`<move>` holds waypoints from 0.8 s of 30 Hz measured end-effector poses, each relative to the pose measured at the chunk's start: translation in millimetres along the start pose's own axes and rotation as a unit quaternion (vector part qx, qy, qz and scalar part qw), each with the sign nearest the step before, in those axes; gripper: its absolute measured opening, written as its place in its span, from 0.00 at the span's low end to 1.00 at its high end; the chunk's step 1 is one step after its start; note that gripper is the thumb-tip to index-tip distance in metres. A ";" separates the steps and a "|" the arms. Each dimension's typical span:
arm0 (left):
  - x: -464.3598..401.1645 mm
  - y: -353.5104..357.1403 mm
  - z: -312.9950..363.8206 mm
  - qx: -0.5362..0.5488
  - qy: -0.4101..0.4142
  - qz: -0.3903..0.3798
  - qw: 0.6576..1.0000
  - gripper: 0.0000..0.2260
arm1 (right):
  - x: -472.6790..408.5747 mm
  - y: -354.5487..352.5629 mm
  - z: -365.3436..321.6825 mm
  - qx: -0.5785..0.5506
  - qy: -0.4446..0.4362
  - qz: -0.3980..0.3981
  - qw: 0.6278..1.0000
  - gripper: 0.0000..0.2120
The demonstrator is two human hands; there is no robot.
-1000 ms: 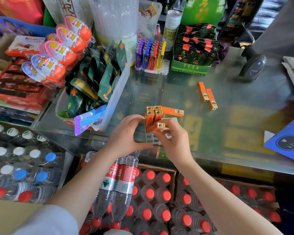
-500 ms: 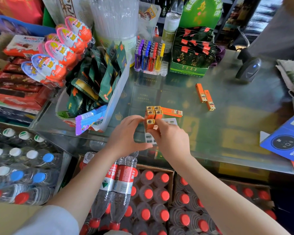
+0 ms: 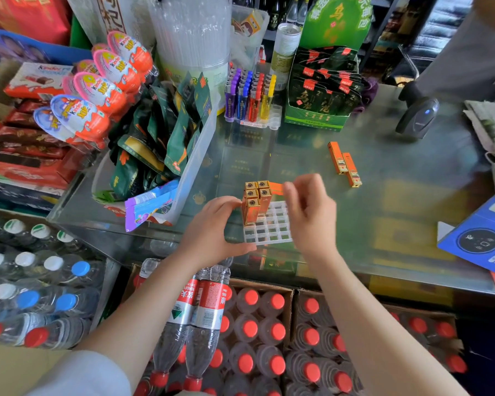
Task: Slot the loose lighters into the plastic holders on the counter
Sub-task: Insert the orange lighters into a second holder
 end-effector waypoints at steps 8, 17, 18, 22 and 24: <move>1.8 -1.0 0.4 -0.017 -0.009 0.013 1.000 0.34 | -42.7 10.1 52.0 0.339 -0.042 -0.189 0.921 0.16; 2.4 -0.7 -0.2 -0.016 -0.016 -0.002 1.000 0.37 | -56.4 18.3 46.5 0.264 -0.063 -0.216 0.938 0.09; 2.6 -0.7 -0.5 -0.014 -0.015 0.000 1.000 0.37 | -54.6 15.2 45.6 0.239 -0.055 -0.200 0.949 0.09; 2.3 -0.6 -0.7 -0.008 -0.006 0.010 1.000 0.36 | -35.0 -1.8 37.2 -0.003 0.020 -0.153 0.988 0.08; 2.2 -0.3 -0.7 -0.012 -0.004 0.011 1.000 0.35 | -22.1 -5.7 24.8 -0.144 0.043 -0.167 0.974 0.10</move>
Point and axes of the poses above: each hand's wrist, its own x-axis away from the middle knuckle, its own y-axis out of the palm, z = x × y, the point moved 5 cm from there along -x, towards the middle knuckle, and after that the axes turned 1 degree about -x, right-handed, at the moved point
